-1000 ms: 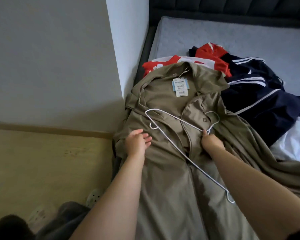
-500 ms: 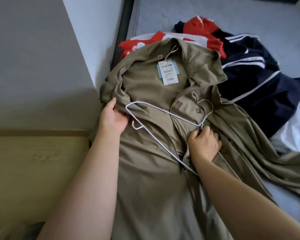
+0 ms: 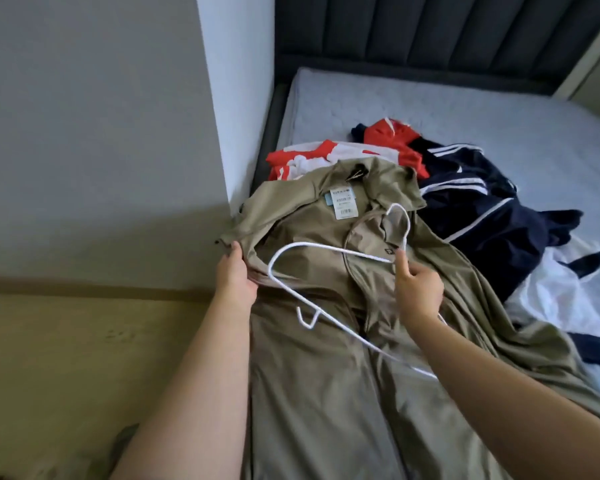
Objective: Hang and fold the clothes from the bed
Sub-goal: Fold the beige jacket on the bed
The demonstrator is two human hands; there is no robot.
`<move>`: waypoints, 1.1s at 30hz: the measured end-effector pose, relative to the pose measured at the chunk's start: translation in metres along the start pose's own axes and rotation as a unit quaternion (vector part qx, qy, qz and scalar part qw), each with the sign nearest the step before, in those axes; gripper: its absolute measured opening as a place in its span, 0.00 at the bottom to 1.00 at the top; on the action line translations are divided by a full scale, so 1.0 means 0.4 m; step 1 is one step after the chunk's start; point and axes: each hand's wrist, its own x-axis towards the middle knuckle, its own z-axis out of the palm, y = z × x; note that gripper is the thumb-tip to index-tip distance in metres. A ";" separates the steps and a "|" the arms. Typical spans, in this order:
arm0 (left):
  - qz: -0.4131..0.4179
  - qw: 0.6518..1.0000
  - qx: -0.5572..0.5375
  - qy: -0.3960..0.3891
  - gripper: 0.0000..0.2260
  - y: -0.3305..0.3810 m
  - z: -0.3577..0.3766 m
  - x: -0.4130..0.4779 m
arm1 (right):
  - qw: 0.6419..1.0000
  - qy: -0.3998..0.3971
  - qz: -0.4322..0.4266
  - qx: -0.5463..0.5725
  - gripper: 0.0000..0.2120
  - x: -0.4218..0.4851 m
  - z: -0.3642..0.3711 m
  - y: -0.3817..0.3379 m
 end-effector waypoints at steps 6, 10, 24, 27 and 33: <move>0.005 0.998 -0.063 -0.022 0.19 -0.002 -0.057 -0.082 | 0.996 0.076 -0.035 -0.025 0.26 0.022 -0.071 -0.154; 0.095 0.995 -0.023 -0.014 0.11 0.024 -0.057 -0.142 | 0.990 0.067 -0.086 -0.090 0.24 0.007 -0.075 -0.165; 0.062 0.990 -0.114 -0.048 0.14 0.014 -0.083 -0.212 | 0.993 -0.038 -0.106 -0.041 0.19 -0.107 -0.148 -0.193; 0.054 0.986 -0.157 -0.028 0.16 0.034 -0.101 -0.212 | 0.992 -0.054 -0.109 -0.044 0.19 -0.131 -0.154 -0.184; 0.041 0.981 -0.188 -0.022 0.17 0.050 -0.117 -0.234 | 0.989 -0.099 -0.094 -0.064 0.19 -0.182 -0.146 -0.193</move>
